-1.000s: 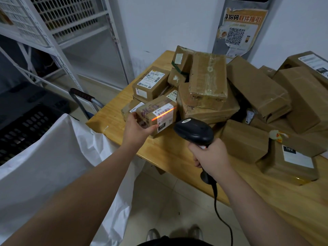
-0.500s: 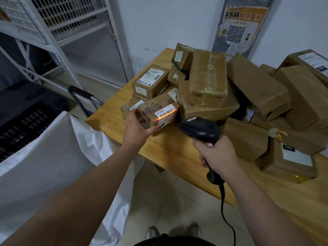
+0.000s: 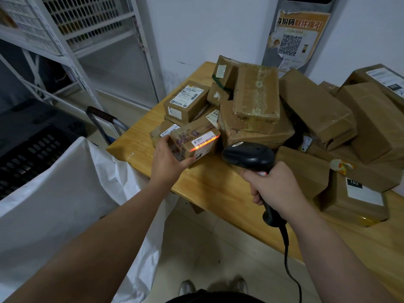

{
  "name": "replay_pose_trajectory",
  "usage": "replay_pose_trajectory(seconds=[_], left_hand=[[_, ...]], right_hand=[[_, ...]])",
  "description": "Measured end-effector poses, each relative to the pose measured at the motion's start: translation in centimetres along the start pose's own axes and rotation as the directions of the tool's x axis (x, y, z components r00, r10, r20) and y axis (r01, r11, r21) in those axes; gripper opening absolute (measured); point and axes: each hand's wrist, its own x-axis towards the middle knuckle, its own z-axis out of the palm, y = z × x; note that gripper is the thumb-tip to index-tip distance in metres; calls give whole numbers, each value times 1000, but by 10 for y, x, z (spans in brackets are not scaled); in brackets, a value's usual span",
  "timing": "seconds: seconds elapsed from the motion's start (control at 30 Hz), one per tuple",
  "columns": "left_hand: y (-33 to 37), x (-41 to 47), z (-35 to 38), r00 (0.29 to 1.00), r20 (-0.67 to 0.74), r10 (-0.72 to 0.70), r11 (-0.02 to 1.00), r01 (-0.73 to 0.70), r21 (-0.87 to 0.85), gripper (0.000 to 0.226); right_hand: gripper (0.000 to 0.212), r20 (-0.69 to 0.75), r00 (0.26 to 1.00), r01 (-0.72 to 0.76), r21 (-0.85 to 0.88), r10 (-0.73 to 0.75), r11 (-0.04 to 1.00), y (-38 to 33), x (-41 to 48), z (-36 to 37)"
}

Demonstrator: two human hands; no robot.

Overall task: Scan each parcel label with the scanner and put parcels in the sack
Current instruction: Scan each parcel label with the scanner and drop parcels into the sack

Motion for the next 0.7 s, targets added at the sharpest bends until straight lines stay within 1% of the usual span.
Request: replay_pose_trajectory(seconds=[0.3, 0.47, 0.6, 0.7], left_hand=[[-1, 0, 0, 1000, -3, -13, 1000, 13, 10, 94], [-3, -1, -1, 1000, 0, -18, 1000, 18, -1, 95], [-2, -3, 0, 999, -1, 39, 998, -39, 51, 94], [1, -6, 2, 996, -5, 91, 994, -90, 56, 91]], right_hand=[[32, -2, 1000, 23, -24, -23, 999, -1, -5, -1], [30, 6, 1000, 19, -19, -19, 1000, -1, -7, -1], [26, 35, 999, 31, -59, -29, 998, -7, -9, -14], [28, 36, 998, 52, -81, -49, 995, -14, -8, -30]])
